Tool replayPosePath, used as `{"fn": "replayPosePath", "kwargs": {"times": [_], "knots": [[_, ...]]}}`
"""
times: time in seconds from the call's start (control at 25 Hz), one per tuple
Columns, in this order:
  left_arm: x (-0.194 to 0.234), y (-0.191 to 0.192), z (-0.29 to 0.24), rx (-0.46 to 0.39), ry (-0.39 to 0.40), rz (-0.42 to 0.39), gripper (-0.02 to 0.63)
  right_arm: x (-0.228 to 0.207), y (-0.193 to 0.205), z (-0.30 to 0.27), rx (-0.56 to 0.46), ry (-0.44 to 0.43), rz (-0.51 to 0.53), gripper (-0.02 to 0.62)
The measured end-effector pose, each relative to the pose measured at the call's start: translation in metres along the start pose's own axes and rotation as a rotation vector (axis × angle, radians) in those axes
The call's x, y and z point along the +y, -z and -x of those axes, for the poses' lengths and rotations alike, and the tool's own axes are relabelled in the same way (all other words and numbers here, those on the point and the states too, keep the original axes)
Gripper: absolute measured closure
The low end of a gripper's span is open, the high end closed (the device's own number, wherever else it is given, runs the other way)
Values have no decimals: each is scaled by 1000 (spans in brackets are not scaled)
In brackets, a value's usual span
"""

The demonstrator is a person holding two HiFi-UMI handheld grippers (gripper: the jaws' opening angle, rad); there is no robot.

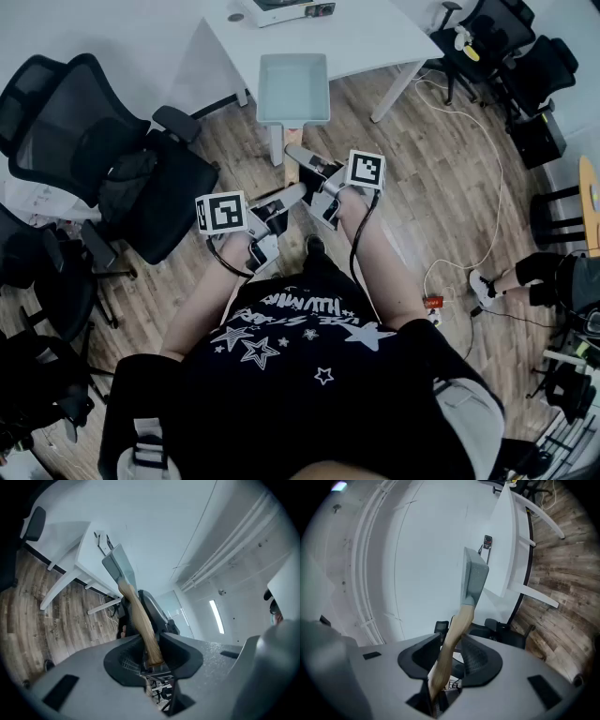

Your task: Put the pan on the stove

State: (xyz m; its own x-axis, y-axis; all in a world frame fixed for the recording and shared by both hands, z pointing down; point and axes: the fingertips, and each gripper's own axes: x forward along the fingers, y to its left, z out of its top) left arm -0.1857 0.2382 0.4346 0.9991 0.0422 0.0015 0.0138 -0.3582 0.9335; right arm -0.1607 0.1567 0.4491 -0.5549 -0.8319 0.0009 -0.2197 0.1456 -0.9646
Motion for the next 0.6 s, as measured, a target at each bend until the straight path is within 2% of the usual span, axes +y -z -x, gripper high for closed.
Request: {"fn": "replayPosePath", "kwargs": {"times": [0.6], "knots": [[2, 1, -2, 13, -6, -25, 499, -1, 0, 0, 5, 3, 7, 459]]}}
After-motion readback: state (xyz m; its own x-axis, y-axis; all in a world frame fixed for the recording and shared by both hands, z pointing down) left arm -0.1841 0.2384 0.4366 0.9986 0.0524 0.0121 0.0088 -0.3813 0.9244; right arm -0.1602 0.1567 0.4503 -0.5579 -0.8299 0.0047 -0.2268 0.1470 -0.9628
